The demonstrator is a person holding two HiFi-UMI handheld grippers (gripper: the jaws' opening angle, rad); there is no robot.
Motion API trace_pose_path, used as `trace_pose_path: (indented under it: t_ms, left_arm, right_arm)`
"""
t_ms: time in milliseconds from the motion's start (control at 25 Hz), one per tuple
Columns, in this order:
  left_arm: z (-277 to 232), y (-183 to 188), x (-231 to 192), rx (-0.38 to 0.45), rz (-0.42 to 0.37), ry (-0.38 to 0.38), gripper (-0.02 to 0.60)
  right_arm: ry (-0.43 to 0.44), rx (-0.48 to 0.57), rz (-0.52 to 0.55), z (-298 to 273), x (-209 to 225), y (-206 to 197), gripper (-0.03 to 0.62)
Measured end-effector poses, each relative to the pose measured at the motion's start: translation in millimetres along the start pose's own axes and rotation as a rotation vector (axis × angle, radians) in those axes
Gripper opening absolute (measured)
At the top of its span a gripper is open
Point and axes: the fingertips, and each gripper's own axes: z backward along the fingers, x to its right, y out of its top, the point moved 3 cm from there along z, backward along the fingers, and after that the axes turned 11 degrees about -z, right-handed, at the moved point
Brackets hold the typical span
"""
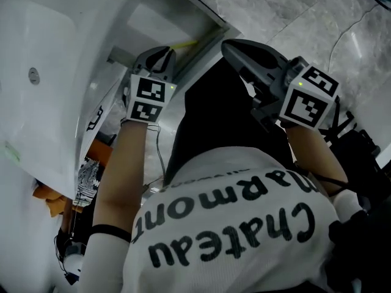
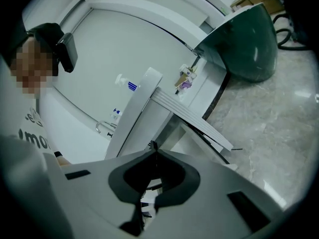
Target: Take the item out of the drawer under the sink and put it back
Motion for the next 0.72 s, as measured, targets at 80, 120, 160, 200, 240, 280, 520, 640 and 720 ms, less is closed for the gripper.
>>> trace_pose_path:
  t_ms: [80,120,160,200,240,280,520,640,720]
  left_arm:
    - [-4.9,-4.2,0.2,-0.025,-0.024,-0.006,0.014]
    - [-7.5,-5.7,-0.3,-0.040,-0.033,-0.010,0.044]
    - [-10.6,-6.9,-1.3,-0.057,-0.039,-0.017,0.111]
    - [-13.9,-8.0,-2.6,-0.076,-0.043,-0.023,0.138]
    - [-17.5,-9.2,-4.3,-0.097,-0.051,-0.027,0.140]
    - [-21.3,-10.6,-6.1,-0.118,-0.067,-0.028,0.141]
    - [-39.0,-29.6,-0.7,-0.289,-0.357,-0.088,0.141]
    - [-43.6,-37.2,2.4,-0.336,-0.443,-0.109,0.141]
    - [-46.2,-42.4,4.3,-0.355,-0.454,-0.121,0.141]
  right_arm:
    - [-0.003,0.010,-0.016,1.9,3.7,-1.3,0.011]
    - [-0.006,0.015,-0.023,3.2,5.5,-1.5,0.011]
    - [-0.008,0.021,-0.030,4.5,7.3,-1.6,0.011]
    - [-0.010,0.027,-0.038,5.8,9.0,-1.5,0.011]
    - [-0.011,0.032,-0.046,6.7,10.5,-1.3,0.011]
    - [-0.011,0.036,-0.053,7.4,11.8,-1.2,0.011]
    - [-0.020,0.066,-0.088,11.3,17.5,-3.7,0.011]
    - [-0.026,0.084,-0.103,14.8,21.1,-2.7,0.011]
    - [-0.029,0.096,-0.113,16.2,23.5,-2.9,0.011]
